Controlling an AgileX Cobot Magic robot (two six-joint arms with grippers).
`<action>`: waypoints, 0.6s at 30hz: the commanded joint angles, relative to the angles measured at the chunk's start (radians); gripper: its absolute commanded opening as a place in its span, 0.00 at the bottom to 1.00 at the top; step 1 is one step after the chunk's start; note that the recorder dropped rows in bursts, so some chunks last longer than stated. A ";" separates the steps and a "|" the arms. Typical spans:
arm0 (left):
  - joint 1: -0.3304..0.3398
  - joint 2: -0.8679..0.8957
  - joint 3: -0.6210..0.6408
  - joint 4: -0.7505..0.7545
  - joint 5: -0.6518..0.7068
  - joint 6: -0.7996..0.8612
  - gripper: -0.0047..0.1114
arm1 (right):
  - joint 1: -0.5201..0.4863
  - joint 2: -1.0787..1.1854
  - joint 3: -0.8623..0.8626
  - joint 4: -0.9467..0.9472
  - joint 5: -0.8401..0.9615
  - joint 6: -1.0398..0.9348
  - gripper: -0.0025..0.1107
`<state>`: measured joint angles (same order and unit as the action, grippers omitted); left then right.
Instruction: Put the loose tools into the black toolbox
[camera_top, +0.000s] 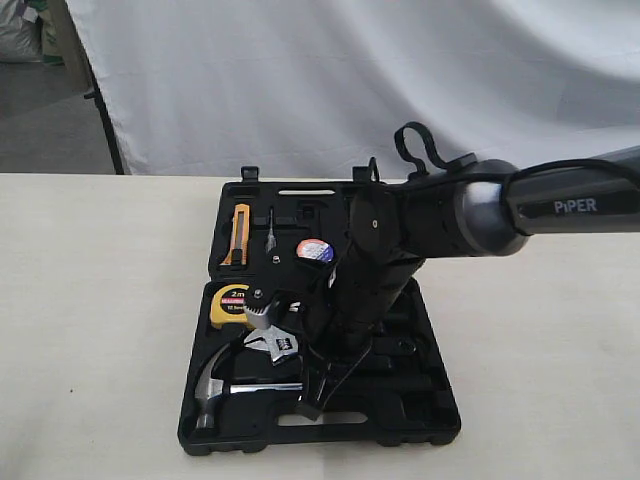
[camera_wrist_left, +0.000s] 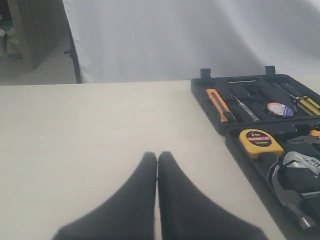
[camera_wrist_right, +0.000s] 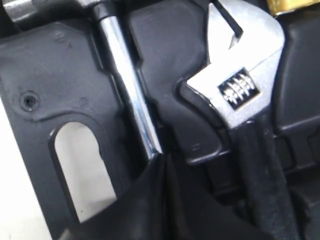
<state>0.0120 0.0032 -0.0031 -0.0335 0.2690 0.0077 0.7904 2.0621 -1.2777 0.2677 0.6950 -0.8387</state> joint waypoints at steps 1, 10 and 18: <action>-0.006 -0.003 0.003 0.002 0.000 -0.008 0.05 | -0.003 0.070 0.045 -0.062 -0.009 0.008 0.03; -0.006 -0.003 0.003 0.002 0.000 -0.008 0.05 | -0.003 -0.288 0.047 -0.060 -0.075 0.177 0.03; -0.006 -0.003 0.003 0.002 0.000 -0.008 0.05 | -0.003 -0.673 0.128 -0.144 -0.145 0.430 0.03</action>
<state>0.0120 0.0032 -0.0031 -0.0335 0.2690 0.0077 0.7904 1.4996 -1.2035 0.1609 0.5815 -0.4987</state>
